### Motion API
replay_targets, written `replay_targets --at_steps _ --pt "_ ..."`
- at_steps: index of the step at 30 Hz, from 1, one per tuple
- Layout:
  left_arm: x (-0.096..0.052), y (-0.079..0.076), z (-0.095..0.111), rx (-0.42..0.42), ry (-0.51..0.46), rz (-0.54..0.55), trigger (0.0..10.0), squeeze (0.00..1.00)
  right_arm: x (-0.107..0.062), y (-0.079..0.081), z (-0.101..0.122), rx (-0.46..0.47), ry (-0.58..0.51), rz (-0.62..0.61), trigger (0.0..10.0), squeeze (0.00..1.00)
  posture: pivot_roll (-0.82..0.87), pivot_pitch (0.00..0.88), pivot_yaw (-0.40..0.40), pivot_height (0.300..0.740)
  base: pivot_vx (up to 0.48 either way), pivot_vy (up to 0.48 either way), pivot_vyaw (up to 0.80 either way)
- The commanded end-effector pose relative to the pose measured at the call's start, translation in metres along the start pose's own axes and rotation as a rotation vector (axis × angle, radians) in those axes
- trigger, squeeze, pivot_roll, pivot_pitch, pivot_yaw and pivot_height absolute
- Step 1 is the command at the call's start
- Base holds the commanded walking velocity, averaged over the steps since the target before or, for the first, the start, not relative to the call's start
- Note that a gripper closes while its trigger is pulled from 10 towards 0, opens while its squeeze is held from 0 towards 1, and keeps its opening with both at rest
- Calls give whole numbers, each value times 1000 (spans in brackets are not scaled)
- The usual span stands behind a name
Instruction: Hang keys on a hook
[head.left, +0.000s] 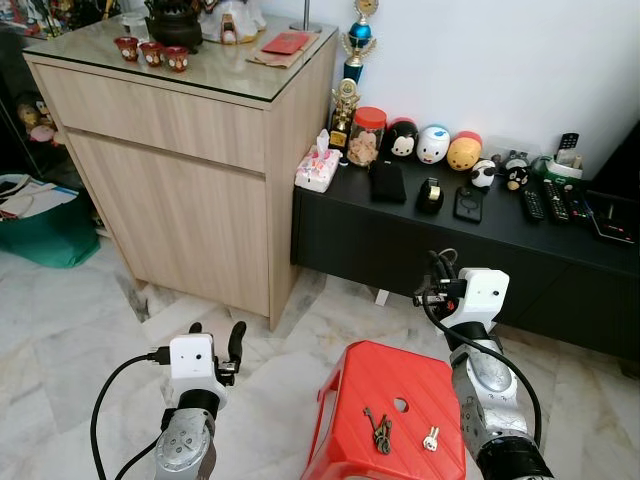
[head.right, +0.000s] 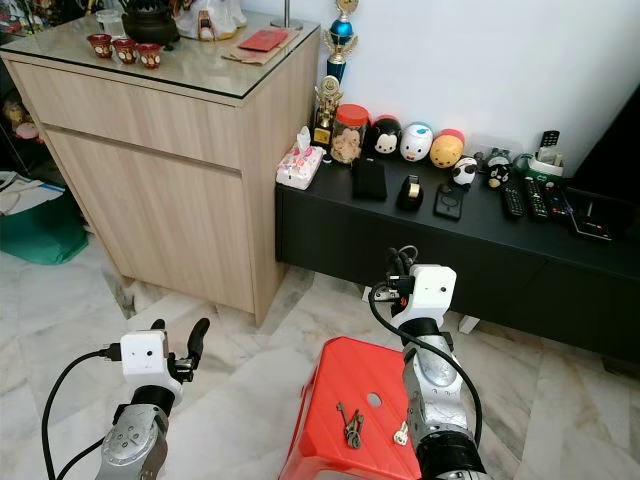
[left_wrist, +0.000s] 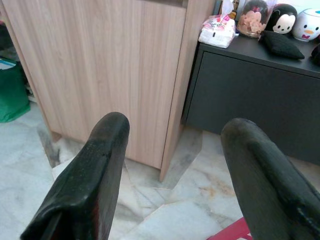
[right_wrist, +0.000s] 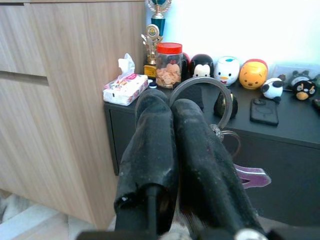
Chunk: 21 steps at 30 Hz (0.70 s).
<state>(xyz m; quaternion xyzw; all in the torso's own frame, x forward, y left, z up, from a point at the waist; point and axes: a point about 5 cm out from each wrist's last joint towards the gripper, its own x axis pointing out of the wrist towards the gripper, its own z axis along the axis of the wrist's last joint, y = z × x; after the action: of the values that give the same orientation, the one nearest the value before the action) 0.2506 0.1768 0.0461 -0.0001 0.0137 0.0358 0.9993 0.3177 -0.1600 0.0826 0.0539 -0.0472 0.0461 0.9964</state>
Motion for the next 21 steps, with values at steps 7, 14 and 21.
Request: replay_targets --at_steps 7,14,21 --pt "-1 -3 0 -14 3 -18 10000 0 2 -6 6 -14 -19 -22 10000 0 46 0 -114 740 0 0 0" --pt "-1 -5 0 -22 1 -27 10000 0 3 -8 7 -17 -14 -35 10000 0 46 0 -113 740 0 0 0" --pt "-1 -6 0 -24 -1 -33 10000 0 3 -7 6 -15 -11 -34 10000 0 50 0 -114 740 -210 0 0"
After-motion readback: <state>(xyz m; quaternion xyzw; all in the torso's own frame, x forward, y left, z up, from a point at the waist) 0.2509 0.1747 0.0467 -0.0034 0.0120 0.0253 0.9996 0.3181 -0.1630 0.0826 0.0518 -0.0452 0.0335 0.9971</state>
